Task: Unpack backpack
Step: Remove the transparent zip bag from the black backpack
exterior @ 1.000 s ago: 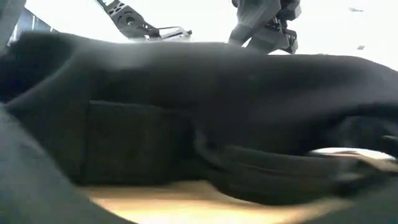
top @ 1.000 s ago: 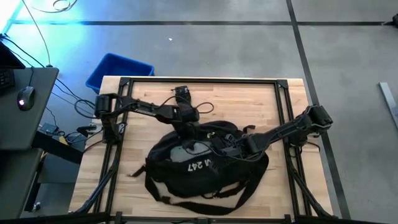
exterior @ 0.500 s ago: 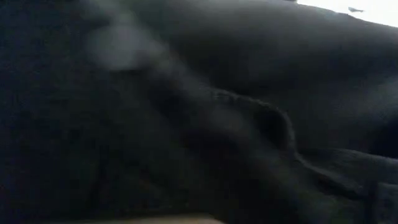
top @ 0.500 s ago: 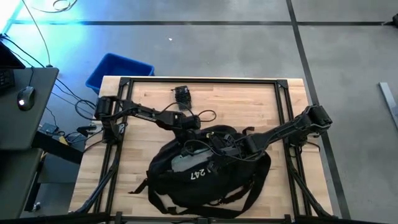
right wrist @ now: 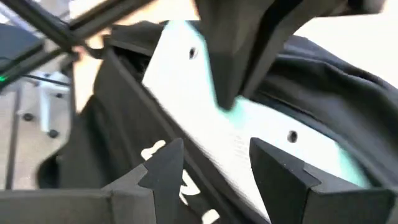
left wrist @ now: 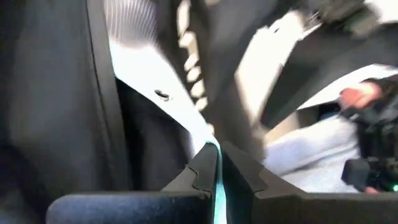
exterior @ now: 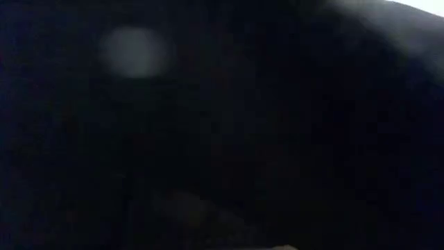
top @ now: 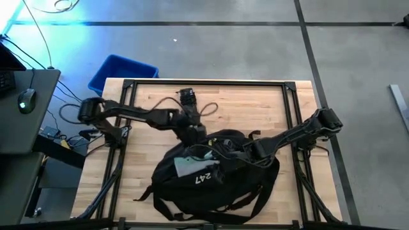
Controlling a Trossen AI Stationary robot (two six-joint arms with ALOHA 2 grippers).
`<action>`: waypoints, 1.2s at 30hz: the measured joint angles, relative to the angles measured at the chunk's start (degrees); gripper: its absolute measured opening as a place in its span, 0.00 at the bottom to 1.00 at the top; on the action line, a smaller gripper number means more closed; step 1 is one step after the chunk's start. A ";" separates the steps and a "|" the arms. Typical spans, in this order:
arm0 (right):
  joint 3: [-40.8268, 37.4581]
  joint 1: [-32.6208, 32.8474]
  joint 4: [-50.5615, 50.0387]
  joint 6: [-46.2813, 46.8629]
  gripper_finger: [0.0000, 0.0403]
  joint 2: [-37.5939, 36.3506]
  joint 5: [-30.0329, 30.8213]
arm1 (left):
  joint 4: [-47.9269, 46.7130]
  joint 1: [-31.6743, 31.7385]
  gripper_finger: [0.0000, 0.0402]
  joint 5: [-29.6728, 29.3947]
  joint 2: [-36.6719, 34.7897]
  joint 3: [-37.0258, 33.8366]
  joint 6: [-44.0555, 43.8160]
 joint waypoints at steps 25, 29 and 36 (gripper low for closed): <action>0.00 -10.51 -0.91 -16.97 0.42 -2.89 -15.30 | -17.57 -6.28 0.00 -5.03 -13.84 -0.15 -9.36; 0.00 -14.93 0.44 -20.29 0.42 -1.20 -21.31 | -21.66 -13.89 0.00 -12.05 -20.26 -0.15 -17.41; 0.00 -19.62 1.70 -26.31 0.42 3.58 -30.75 | -20.86 -28.64 0.00 -33.58 -24.22 -0.13 -29.20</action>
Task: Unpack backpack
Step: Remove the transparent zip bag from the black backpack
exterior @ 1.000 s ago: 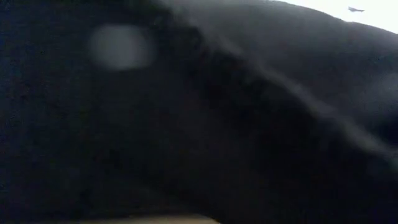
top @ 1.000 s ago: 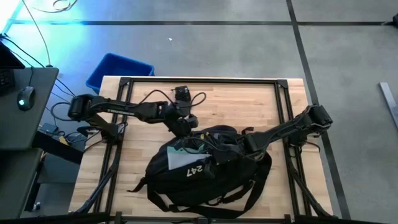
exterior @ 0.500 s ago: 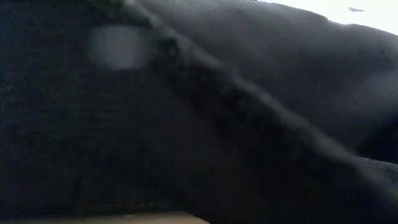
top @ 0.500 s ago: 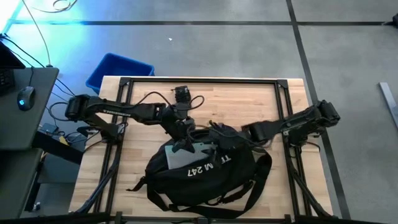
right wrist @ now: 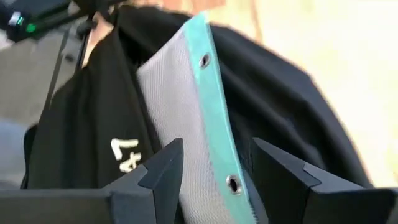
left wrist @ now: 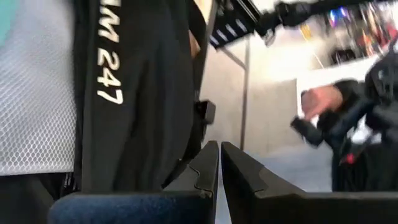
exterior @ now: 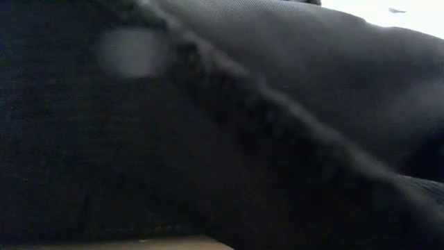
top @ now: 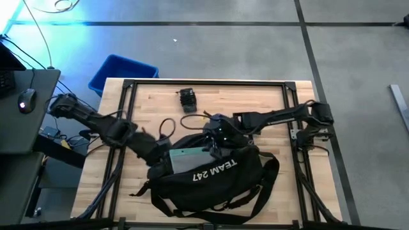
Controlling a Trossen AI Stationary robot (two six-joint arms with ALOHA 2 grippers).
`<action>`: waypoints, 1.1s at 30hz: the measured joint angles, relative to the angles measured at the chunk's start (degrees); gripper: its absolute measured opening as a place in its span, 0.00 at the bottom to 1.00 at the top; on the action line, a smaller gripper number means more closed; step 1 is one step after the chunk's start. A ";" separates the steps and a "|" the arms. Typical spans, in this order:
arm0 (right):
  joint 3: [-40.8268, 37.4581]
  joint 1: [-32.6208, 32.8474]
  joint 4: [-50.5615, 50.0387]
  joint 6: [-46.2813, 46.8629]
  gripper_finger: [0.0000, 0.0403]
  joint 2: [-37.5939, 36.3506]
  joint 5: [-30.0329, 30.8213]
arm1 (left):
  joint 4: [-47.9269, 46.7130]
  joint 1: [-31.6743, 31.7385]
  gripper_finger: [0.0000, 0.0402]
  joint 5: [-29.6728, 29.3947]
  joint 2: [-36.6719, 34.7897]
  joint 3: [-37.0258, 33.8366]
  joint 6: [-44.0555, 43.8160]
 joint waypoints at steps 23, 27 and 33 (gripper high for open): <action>0.00 1.58 2.21 -0.71 0.41 8.04 -8.57 | -2.93 -9.31 0.00 -19.87 5.31 -0.13 -9.59; 0.00 4.04 2.54 -2.29 0.30 9.05 -8.99 | -3.05 -9.53 0.00 -20.27 5.33 -0.13 -9.56; -0.09 6.13 12.51 4.84 0.03 9.73 -6.50 | -3.54 -9.83 0.00 -20.33 5.29 -0.13 -9.56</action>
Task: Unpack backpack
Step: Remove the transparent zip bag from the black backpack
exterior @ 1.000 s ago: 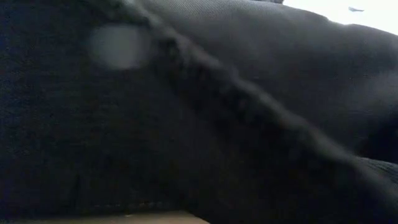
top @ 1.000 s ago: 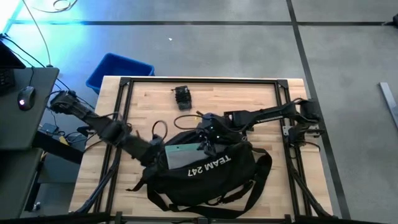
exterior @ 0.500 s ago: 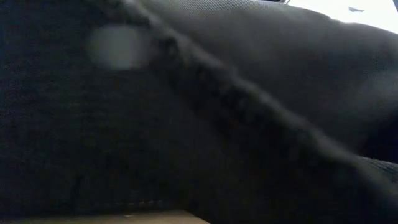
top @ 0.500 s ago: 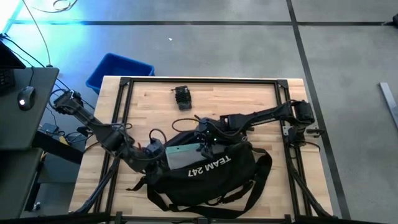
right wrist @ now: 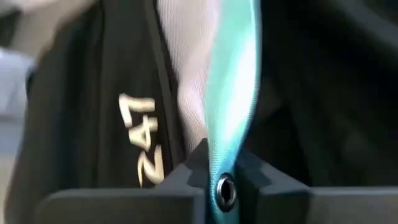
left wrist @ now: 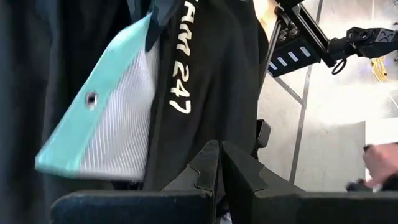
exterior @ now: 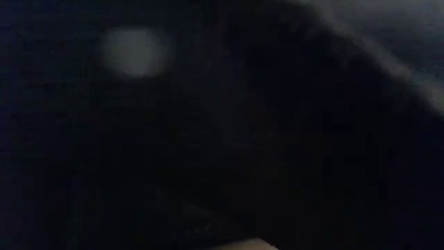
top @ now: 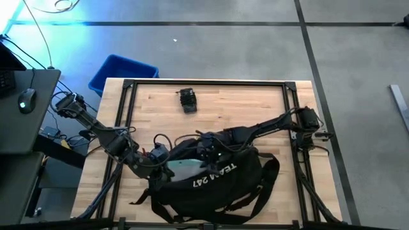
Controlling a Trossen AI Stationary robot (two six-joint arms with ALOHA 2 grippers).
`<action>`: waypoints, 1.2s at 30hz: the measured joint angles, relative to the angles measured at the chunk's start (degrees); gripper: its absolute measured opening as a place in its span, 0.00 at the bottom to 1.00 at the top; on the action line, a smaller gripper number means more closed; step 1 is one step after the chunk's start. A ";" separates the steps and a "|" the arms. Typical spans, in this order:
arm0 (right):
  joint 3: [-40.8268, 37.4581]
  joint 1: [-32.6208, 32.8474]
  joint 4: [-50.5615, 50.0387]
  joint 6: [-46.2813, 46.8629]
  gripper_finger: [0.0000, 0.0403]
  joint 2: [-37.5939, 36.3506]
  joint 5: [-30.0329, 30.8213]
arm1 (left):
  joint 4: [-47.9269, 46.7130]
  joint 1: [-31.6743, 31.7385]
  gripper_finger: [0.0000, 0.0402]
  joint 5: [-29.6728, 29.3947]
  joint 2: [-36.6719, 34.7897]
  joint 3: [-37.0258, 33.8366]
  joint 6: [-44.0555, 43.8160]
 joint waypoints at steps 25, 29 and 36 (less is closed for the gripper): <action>0.06 -0.16 45.74 -8.11 0.00 -17.50 40.98 | 0.23 -8.26 0.00 -13.15 0.41 0.10 -6.02; 0.07 -0.18 34.33 -17.70 0.00 -26.10 50.05 | 1.05 -7.67 0.00 -15.19 3.17 0.09 -4.40; 0.20 -3.64 -18.28 -1.47 0.00 -39.84 61.10 | 6.49 -2.00 0.00 -8.25 11.40 0.04 1.80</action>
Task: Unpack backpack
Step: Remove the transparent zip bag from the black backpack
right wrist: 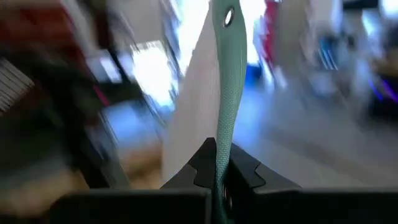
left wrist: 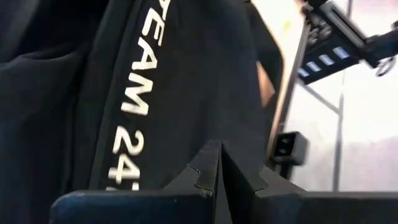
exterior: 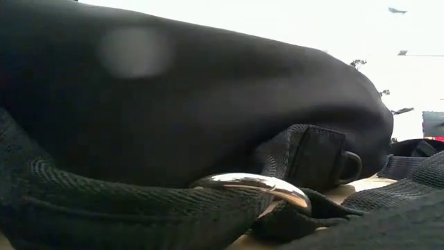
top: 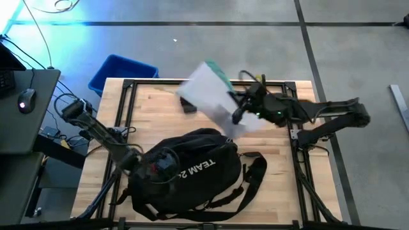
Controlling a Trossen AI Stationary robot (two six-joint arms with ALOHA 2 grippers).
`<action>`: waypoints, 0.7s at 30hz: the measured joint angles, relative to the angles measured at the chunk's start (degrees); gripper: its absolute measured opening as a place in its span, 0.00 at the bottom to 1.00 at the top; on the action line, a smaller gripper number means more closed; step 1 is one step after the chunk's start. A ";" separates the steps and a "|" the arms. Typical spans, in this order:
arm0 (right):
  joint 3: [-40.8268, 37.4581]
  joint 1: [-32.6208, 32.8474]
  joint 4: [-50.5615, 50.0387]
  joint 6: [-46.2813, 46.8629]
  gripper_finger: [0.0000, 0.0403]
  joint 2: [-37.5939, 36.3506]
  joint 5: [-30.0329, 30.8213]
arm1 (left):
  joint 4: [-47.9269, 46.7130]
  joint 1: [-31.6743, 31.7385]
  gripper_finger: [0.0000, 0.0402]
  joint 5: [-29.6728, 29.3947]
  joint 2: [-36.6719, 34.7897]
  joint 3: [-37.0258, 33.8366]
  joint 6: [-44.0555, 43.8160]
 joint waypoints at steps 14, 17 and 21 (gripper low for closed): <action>-5.40 -5.19 -40.89 23.27 0.00 7.90 0.30 | 3.08 10.43 0.00 9.62 1.76 0.13 7.75; -8.96 -7.35 -38.92 25.75 0.00 12.61 -3.86 | -3.61 11.22 0.00 10.99 -1.26 0.28 7.33; -12.41 -9.07 -30.94 25.08 0.02 17.39 -11.87 | -10.88 11.12 0.00 10.35 -6.29 0.28 5.81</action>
